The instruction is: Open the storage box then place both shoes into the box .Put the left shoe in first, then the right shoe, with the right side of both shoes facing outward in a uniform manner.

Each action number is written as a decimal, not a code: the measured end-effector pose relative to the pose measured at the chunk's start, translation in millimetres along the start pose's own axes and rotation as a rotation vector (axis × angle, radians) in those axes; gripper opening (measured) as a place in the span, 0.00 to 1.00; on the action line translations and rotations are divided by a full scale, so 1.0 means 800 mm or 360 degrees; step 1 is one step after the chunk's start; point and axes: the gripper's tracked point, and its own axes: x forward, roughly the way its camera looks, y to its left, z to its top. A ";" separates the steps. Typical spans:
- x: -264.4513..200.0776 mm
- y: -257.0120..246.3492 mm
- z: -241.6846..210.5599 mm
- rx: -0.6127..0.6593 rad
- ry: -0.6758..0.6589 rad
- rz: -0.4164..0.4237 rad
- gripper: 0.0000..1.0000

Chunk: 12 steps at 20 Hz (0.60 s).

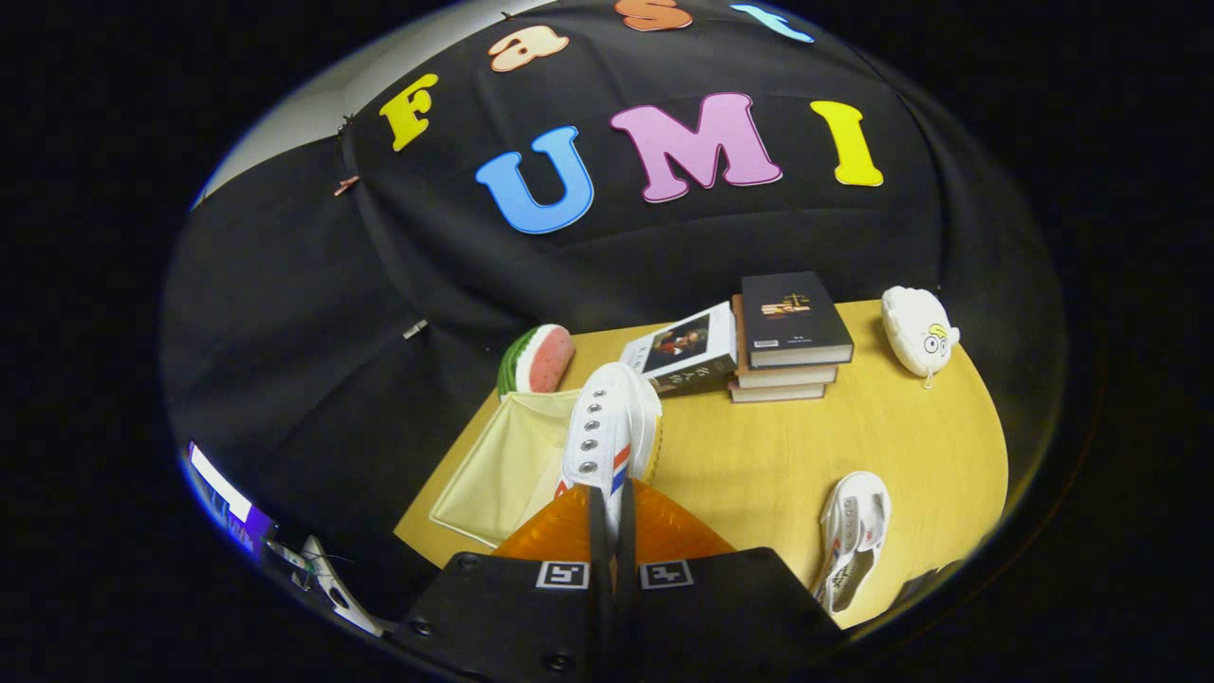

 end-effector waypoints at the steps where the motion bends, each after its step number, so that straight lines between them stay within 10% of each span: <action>1: 0.014 0.018 0.004 0.0047 0.0013 0.0025 0.05; 12: 0.167 0.107 -0.058 0.0495 0.0321 -0.0111 0.05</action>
